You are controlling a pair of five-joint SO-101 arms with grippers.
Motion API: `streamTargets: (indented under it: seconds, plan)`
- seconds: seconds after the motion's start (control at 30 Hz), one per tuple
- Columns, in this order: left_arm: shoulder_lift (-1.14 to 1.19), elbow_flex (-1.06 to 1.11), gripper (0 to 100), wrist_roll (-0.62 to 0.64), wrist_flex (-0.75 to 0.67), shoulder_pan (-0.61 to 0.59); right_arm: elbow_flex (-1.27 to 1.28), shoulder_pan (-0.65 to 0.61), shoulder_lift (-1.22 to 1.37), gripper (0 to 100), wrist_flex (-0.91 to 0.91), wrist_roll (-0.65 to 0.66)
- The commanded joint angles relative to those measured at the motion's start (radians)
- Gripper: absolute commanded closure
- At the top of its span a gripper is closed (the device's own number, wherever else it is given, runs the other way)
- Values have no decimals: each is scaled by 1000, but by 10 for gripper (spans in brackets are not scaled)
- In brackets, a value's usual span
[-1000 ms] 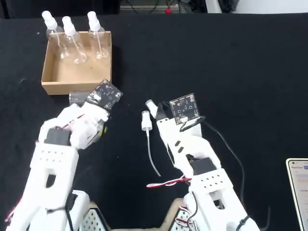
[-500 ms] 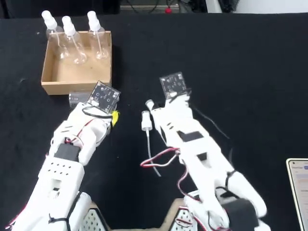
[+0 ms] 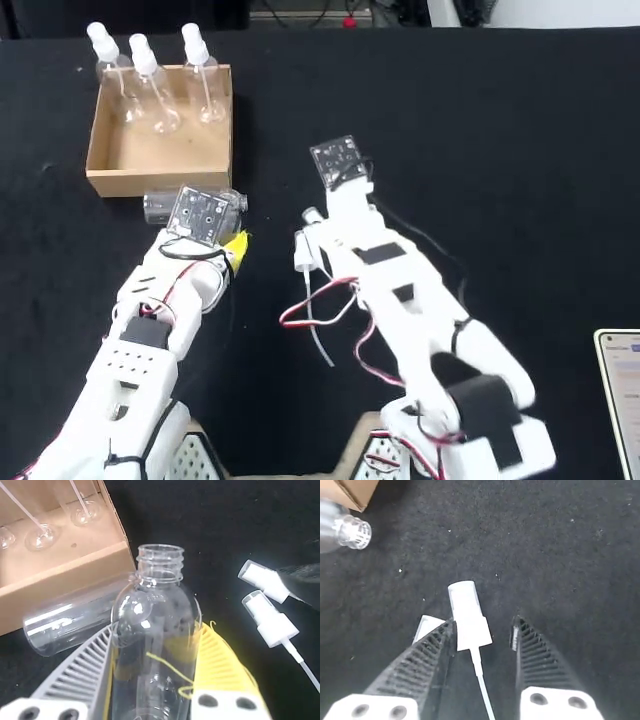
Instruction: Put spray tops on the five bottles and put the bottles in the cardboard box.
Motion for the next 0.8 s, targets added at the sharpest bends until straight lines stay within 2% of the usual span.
streamTargets:
  seconds: [0.0, 0.33, 0.53, 0.77]
  plan:
    - [-25, 1, 970, 9, -21, 12, -104, -9, 61, 832, 12, 2]
    - [-25, 7, 970, 8, -17, 8, -202, -12, 182, 832, 51, 5]
    - [-25, 7, 970, 8, -17, 2, -351, -14, 254, 832, 325, 3]
    - [-25, 19, 970, 2, -23, 1, -559, -5, 427, 865, 482, -3]
